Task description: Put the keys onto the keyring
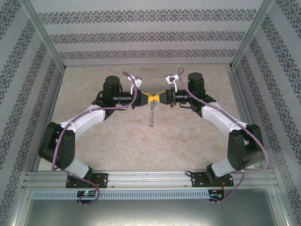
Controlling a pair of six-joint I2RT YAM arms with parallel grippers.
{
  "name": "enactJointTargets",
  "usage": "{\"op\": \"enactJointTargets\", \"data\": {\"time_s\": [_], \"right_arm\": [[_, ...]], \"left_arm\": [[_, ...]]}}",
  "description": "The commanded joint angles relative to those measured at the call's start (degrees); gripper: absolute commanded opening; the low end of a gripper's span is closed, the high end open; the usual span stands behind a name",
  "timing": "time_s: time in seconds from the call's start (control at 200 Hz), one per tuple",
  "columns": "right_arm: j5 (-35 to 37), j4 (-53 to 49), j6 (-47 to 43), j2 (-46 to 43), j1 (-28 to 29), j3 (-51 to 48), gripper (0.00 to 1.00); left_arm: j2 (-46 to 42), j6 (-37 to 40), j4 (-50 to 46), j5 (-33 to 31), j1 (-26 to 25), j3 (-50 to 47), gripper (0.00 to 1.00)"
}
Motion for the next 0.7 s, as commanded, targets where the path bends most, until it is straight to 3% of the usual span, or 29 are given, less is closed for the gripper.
{"op": "enactJointTargets", "data": {"time_s": [0.0, 0.42, 0.694], "right_arm": [[1.55, 4.02, 1.26, -1.90, 0.33, -0.34, 0.00], [3.99, 6.46, 3.88, -3.77, 0.48, -1.46, 0.00], [9.18, 7.74, 5.65, -7.33, -0.37, -3.31, 0.36]], "left_arm": [[-1.68, 0.67, 4.26, -0.20, -0.51, -1.28, 0.00], [-4.42, 1.02, 10.78, -4.07, -0.58, -5.90, 0.00], [-5.11, 1.53, 11.66, -4.22, -0.55, -6.87, 0.00]]}}
